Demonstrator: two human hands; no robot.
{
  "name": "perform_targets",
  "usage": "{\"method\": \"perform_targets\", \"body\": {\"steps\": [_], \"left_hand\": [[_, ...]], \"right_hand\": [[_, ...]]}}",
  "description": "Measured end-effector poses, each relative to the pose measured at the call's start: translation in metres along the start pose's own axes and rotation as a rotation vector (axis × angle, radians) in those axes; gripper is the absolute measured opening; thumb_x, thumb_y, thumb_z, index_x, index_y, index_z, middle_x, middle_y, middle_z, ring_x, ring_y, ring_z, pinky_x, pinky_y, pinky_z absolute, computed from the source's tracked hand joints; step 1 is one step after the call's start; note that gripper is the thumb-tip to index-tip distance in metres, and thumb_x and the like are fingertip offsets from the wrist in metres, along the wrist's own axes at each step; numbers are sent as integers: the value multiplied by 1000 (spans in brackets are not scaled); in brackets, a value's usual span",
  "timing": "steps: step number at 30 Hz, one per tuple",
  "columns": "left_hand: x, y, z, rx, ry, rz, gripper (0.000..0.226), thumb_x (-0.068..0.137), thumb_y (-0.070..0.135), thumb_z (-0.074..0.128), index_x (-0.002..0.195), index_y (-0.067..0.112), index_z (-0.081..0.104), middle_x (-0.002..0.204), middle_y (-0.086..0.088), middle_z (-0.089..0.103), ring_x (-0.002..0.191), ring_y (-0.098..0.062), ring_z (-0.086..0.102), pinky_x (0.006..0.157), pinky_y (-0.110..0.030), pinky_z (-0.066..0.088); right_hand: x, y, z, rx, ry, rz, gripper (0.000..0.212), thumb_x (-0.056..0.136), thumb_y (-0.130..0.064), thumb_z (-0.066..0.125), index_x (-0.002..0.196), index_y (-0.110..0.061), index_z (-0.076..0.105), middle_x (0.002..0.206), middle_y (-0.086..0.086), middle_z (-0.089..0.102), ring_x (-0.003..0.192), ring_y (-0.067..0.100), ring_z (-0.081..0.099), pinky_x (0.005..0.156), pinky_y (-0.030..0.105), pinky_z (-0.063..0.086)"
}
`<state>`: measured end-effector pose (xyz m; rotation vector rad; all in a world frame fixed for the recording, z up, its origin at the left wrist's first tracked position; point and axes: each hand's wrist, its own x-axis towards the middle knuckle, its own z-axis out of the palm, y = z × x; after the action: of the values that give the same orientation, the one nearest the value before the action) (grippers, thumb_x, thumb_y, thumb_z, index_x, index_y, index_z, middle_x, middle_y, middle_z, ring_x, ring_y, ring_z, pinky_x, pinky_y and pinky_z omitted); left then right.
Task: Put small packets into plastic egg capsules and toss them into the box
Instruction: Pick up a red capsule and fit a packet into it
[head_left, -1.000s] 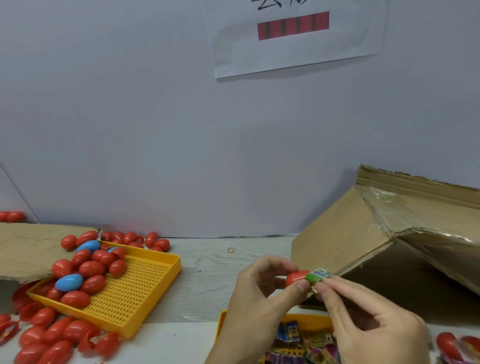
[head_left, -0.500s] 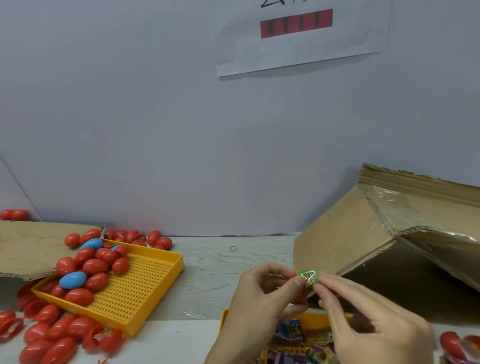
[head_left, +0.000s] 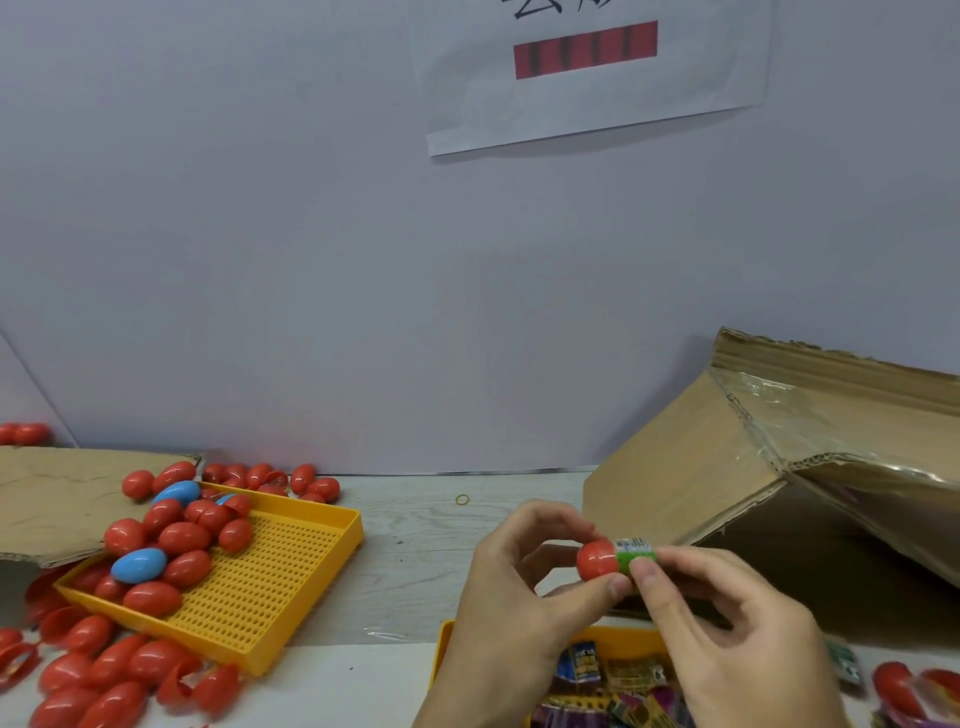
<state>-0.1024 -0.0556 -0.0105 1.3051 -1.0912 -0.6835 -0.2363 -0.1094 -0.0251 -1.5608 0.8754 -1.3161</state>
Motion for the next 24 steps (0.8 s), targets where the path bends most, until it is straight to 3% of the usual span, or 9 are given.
{"method": "perform_targets", "body": {"steps": [4, 7, 8, 12, 16, 24], "left_hand": [[0, 1, 0, -44, -31, 8, 37, 66, 7, 89, 88, 26, 67, 99, -1, 71, 99, -20, 69, 79, -26, 58], [-1, 0, 1, -40, -55, -5, 36, 65, 5, 89, 86, 25, 68, 99, 0, 72, 101, -18, 68, 79, -28, 59], [0, 0, 1, -38, -59, -7, 35, 64, 5, 90, 85, 24, 69, 99, 0, 72, 102, -18, 68, 79, -28, 59], [-1, 0, 2, -36, -54, -9, 33, 62, 13, 91, 87, 22, 72, 98, -1, 73, 103, -18, 68, 79, -25, 58], [-2, 2, 3, 36, -43, 5, 24, 73, 23, 85, 90, 32, 71, 98, 5, 73, 101, -14, 68, 83, -21, 55], [-2, 3, 1, 19, -25, -3, 38, 60, 32, 91, 91, 34, 68, 95, 4, 74, 96, -16, 70, 83, -28, 58]], "right_hand": [[3, 1, -3, 68, -16, 120, 18, 57, -38, 72, 68, -24, 74, 76, -13, 71, 75, -1, 65, 57, 17, 48], [5, 1, -5, 80, -15, 144, 3, 65, -31, 75, 67, -33, 75, 77, -13, 71, 75, 3, 66, 59, 19, 47], [5, 3, -6, 68, -22, 135, 10, 68, -26, 77, 69, -37, 75, 78, -12, 71, 76, 6, 66, 60, 19, 47], [5, 5, -6, 54, -21, 123, 22, 70, -19, 78, 72, -41, 74, 79, -14, 72, 81, 11, 66, 63, 20, 46], [5, 7, -7, 64, 5, 130, 21, 71, -19, 79, 69, -39, 74, 76, -12, 72, 79, 11, 66, 63, 24, 49], [4, 4, -8, 71, 4, 139, 18, 70, -20, 78, 70, -37, 75, 77, -12, 72, 79, 10, 66, 65, 26, 50]]}}
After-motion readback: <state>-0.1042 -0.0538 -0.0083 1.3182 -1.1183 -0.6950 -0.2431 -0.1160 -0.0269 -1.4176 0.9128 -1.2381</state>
